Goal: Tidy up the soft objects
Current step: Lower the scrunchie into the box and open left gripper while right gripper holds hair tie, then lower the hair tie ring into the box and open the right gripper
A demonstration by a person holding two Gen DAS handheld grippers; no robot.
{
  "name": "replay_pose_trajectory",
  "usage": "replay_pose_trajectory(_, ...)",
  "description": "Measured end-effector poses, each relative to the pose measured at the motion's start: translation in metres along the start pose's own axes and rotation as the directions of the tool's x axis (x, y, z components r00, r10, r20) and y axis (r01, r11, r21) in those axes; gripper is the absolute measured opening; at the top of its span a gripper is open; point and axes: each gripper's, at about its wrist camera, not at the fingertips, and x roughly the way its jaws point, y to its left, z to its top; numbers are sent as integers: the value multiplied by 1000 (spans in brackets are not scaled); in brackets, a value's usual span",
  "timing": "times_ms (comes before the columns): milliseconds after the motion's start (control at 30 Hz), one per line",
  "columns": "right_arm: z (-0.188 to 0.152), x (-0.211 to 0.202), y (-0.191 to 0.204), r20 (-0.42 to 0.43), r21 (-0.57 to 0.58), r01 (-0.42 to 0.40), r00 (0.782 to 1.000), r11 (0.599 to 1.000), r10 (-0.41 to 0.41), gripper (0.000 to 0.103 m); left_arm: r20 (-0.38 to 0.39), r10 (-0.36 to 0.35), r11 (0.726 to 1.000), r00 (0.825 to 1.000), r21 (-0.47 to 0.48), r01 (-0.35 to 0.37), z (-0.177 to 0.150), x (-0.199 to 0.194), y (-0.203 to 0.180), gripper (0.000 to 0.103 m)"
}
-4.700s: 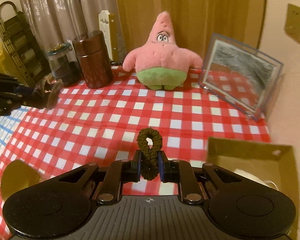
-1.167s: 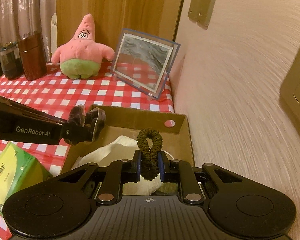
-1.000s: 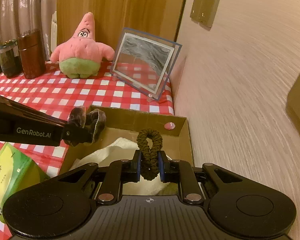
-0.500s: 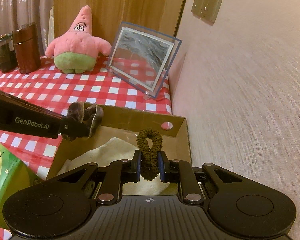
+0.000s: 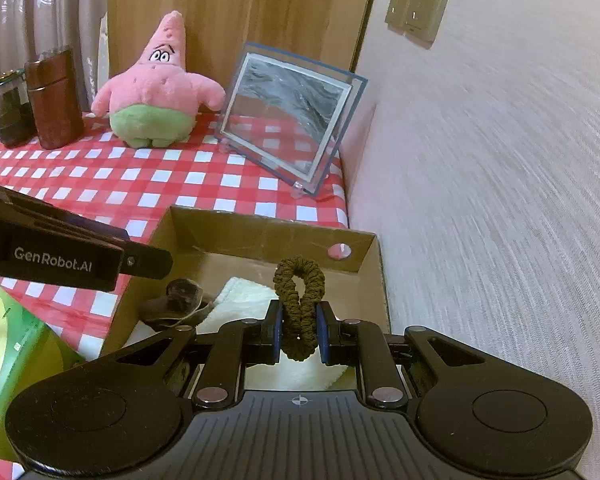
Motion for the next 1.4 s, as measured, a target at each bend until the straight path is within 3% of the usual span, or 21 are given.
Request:
replay_pose_trajectory(1133,13,9,0,25,30,-51,998,998,51,18,8,26,999,1000,32,-26,-1,-7,6,43)
replay_pose_trajectory(1200,13,9,-1,36,44,-63,997,997,61,37,8,25,999,1000,32,-25,-1,-7,5,44)
replay_pose_trajectory(1233,12,8,-2,46,49,-67,997,997,64,60,9,25,999,1000,33,-26,-1,-7,5,44)
replay_pose_trajectory(1267,12,6,-2,61,53,-66,996,996,63,67,8,26,999,1000,36,-26,-1,-7,5,44)
replay_pose_trajectory(1400,11,3,-2,61,40,-61,996,997,58,67,12,33,999,999,42,-34,-1,-9,3,45)
